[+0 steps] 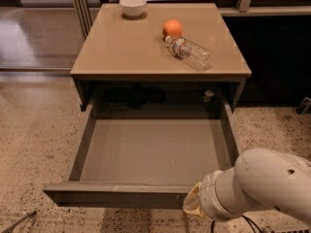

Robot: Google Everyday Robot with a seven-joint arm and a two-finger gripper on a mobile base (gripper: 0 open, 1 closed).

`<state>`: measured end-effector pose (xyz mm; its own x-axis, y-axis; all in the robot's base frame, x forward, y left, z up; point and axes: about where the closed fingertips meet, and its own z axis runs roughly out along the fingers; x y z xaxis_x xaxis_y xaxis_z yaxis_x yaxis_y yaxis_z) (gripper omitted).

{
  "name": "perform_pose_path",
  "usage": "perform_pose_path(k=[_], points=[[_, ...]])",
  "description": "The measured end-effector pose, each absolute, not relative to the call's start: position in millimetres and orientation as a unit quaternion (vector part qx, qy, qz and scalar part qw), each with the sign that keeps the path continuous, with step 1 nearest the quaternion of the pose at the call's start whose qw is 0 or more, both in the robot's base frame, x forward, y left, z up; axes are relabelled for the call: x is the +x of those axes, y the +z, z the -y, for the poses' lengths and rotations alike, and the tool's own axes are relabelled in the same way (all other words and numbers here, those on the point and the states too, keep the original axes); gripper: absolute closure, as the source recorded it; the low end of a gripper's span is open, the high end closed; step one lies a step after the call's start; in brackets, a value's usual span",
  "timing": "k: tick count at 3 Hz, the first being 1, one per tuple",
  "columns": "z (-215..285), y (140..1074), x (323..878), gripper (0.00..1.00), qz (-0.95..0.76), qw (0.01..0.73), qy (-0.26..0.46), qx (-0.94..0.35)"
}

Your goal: Close top drawer

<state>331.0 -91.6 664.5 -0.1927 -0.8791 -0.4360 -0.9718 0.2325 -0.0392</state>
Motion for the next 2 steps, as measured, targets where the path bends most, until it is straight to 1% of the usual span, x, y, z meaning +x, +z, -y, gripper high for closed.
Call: perform_pose_path(k=[2], points=[[89.6,663.7,337.4,1.0,-0.761,0.192,0.117,-0.609]])
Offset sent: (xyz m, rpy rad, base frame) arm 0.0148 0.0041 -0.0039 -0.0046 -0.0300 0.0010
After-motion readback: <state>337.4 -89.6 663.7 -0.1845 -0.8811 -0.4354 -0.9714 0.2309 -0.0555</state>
